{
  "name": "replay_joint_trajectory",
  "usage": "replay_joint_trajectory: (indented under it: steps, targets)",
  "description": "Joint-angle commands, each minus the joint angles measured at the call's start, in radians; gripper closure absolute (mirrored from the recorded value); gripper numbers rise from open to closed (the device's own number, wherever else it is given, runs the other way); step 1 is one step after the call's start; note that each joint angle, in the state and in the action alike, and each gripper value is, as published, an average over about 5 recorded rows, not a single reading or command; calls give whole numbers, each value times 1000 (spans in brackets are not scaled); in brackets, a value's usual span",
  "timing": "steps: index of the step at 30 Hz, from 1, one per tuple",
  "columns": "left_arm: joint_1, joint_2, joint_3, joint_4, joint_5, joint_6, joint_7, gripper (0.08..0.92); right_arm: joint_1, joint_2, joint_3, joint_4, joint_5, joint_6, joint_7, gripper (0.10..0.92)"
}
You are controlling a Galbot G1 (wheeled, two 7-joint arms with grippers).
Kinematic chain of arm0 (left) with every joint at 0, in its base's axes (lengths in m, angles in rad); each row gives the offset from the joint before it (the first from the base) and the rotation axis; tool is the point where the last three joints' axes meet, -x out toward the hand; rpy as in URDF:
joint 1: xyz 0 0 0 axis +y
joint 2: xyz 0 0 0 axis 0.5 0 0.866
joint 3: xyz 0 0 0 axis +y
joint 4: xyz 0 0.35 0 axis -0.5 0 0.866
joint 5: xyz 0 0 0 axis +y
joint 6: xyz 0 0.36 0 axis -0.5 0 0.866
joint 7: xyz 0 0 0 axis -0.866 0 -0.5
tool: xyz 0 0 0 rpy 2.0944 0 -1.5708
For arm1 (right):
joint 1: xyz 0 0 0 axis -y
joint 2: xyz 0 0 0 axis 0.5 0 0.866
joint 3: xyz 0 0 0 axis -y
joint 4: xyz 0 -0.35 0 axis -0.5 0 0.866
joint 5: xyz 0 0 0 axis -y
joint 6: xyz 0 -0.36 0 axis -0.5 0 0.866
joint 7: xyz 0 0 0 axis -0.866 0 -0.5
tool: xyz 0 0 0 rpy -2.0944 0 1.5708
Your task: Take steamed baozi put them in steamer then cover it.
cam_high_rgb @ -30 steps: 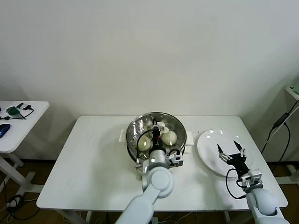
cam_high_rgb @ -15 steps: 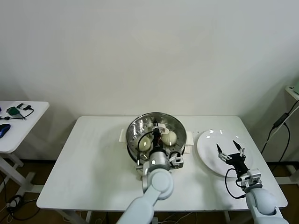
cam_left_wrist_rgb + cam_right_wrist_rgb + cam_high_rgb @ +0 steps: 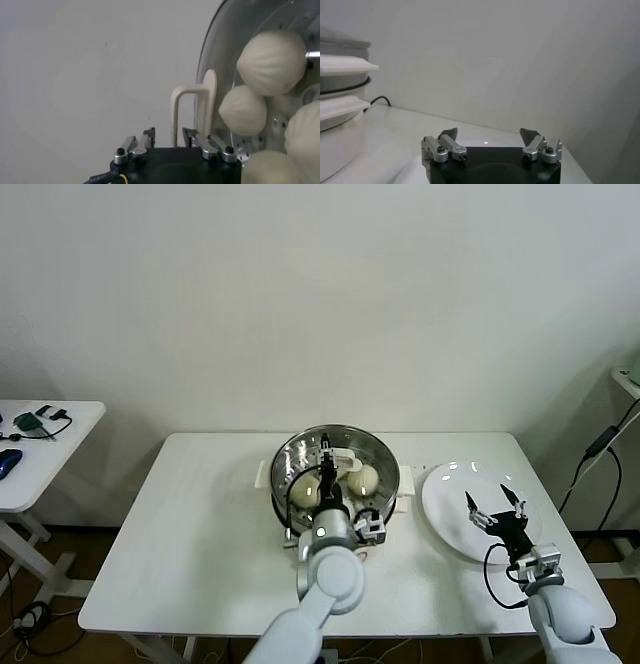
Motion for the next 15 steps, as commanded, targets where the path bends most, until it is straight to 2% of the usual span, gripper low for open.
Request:
replay_joint_trajectory:
  steps: [1, 11, 15]
  targets:
    - [24, 74, 23, -161, -77, 31, 22, 528, 1, -6, 4, 13, 2, -71, 6, 203]
    - [95, 138, 43, -309, -164, 34, 13, 244, 7, -11, 3, 29, 24, -107, 16, 203]
    - [119, 184, 23, -381, -218, 29, -2, 186, 5, -9, -1, 36, 23, -109, 18, 203]
